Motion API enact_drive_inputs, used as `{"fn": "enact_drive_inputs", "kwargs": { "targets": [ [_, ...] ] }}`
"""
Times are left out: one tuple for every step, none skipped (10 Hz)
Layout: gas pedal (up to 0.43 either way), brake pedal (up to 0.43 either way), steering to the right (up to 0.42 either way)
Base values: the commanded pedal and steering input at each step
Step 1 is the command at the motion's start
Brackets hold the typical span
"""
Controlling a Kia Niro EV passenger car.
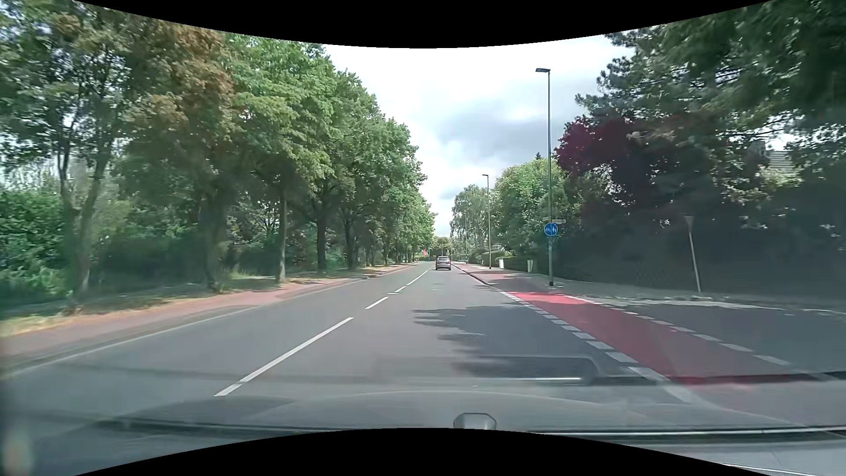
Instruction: Follow the waypoints while adhering to traffic rules and regulations
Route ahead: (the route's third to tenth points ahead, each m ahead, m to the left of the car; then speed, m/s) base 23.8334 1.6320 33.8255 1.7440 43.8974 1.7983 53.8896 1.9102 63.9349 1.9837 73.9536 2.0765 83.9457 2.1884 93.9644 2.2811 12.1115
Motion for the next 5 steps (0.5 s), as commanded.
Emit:
{"fn": "enact_drive_inputs", "kwargs": {
  "targets": [
    [0.150,0.018,-0.004],
    [0.150,0.018,-0.004],
    [0.150,0.018,-0.004],
    [0.150,0.018,-0.004],
    [0.150,0.018,-0.004]
  ]
}}
